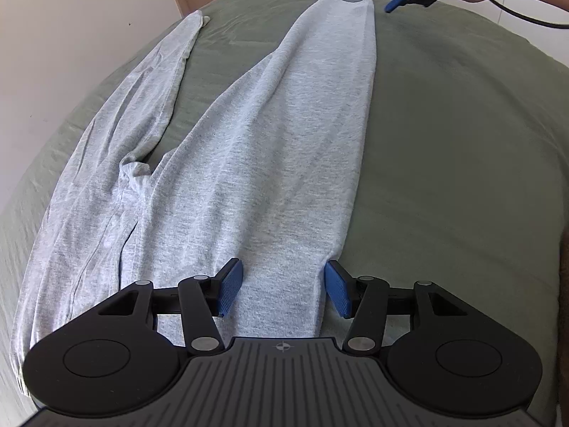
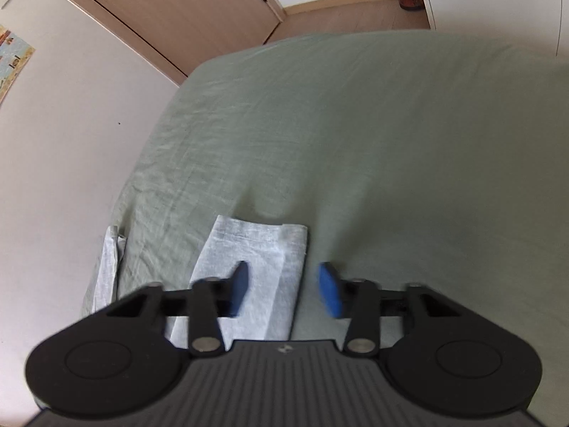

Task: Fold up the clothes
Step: 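Grasp a leg cuff with the right gripper while the left gripper grasps the other leg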

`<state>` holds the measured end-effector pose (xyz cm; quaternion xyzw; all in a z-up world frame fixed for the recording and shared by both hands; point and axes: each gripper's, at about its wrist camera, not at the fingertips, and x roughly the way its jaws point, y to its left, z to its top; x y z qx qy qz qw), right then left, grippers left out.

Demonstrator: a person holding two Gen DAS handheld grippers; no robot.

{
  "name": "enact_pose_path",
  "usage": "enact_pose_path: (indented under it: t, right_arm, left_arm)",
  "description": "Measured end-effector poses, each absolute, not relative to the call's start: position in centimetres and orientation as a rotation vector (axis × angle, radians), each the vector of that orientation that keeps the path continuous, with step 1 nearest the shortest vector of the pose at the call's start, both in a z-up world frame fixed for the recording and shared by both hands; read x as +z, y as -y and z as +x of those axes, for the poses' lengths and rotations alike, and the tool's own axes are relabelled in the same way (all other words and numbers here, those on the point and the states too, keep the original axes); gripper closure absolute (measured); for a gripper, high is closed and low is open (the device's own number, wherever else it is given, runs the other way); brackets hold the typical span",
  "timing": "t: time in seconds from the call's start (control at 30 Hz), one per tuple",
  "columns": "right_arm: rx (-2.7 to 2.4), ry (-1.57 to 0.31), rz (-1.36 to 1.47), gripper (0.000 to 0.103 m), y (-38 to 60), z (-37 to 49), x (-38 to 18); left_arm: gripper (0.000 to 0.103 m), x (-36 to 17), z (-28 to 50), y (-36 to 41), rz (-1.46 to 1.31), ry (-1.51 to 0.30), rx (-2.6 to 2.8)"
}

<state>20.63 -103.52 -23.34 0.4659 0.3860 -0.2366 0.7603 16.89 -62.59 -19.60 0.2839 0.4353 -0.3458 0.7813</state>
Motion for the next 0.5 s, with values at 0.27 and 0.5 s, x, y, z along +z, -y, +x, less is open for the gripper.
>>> enact_pose_path:
  t: [0.27, 0.5]
  right_arm:
    - [-0.546, -0.863, 0.958, 0.101, 103.5, 21.0, -22.9]
    - [-0.55, -0.843, 0.948, 0.101, 104.3, 19.5, -20.9]
  left_arm:
    - [0.09, -19.5, 17.5, 62.7, 0.576, -0.947, -0.763]
    - [0.099, -18.0, 17.1, 62.2, 0.55, -0.953, -0.814]
